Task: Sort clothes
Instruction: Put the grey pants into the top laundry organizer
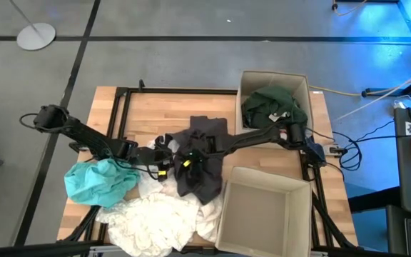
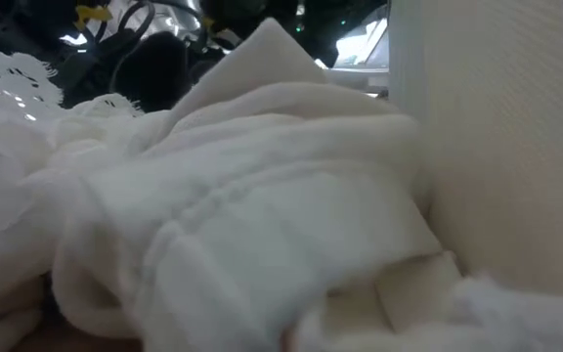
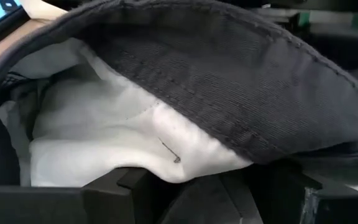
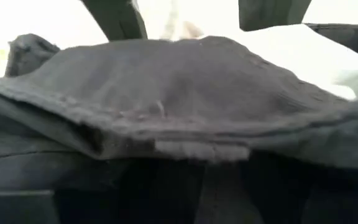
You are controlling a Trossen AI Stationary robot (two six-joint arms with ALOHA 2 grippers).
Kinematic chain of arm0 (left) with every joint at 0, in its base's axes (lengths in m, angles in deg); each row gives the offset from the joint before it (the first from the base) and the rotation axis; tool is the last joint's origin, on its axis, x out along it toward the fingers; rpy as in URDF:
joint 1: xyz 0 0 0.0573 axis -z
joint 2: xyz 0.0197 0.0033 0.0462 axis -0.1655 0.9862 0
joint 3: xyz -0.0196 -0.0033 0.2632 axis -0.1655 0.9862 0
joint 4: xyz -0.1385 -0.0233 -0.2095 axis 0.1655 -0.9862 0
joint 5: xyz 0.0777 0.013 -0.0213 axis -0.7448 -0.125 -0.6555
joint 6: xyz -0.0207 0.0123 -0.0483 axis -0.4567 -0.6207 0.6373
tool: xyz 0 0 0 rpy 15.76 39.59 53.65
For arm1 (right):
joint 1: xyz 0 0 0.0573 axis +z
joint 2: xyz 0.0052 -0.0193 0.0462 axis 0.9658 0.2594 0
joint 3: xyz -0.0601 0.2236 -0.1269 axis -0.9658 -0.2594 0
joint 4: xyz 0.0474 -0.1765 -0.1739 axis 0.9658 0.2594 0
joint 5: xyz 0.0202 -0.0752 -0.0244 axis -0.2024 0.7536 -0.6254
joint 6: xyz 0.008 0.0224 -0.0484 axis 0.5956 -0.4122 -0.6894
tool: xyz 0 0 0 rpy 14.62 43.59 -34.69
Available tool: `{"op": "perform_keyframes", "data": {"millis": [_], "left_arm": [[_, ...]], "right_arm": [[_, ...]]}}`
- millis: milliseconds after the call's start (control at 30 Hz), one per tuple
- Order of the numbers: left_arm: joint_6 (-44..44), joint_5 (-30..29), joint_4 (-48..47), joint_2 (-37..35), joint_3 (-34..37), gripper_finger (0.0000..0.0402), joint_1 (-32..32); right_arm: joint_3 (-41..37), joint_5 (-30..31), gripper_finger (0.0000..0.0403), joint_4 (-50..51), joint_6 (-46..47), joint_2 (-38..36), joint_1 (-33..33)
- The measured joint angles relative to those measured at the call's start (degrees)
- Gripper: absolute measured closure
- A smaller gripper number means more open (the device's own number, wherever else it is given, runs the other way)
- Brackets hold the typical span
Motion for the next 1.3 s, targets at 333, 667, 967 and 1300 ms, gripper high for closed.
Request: {"op": "perform_keyframes", "data": {"millis": [333, 667, 967, 1300], "left_arm": [[-0.5, 1.6, 3.3, -0.1, 0.0, 0.0199, 0.0], [0.6, 0.5, 2.0, -0.6, 0.0, 0.0199, -0.1], [3.3, 2.2, -5.9, -12.3, -1.2, 0.0199, 0.1], [3.0, 1.8, -16.5, -28.1, -1.2, 0.0198, 0.2]], "right_arm": [[0.0, 2.3, 0.0164, -8.4, 0.0, 3.8, 0.0], [-0.2, 3.4, 0.0373, -9.7, -2.1, 3.9, 0.2], [-0.2, 5.2, 0.0387, -7.6, -6.1, -2.2, -0.1], [-0.2, 13.9, 0.0387, -3.1, -10.9, -10.5, -0.3]]}}
